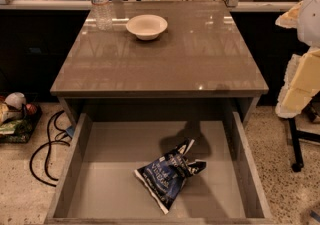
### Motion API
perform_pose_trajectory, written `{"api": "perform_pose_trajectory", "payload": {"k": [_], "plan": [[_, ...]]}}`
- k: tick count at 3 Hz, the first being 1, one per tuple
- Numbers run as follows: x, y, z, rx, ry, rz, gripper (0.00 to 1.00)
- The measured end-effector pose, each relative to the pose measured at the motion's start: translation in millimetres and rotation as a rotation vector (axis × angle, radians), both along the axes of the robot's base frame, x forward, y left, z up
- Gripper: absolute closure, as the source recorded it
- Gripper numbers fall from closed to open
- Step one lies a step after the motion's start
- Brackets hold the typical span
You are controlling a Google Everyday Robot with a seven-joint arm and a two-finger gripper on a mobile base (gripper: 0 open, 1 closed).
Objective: Pick blue chip bag from top drawer and place on counter
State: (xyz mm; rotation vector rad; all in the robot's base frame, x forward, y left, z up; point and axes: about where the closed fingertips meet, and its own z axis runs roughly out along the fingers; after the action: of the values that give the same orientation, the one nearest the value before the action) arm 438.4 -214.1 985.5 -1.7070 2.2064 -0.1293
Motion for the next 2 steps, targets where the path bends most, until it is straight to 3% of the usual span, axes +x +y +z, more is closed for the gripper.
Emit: {"api": "perform_pose_trajectory", "payload": {"k": [2], "plan": [[4.0, 4.6, -16.1, 0.016, -0.02, 0.021, 0.0]]}}
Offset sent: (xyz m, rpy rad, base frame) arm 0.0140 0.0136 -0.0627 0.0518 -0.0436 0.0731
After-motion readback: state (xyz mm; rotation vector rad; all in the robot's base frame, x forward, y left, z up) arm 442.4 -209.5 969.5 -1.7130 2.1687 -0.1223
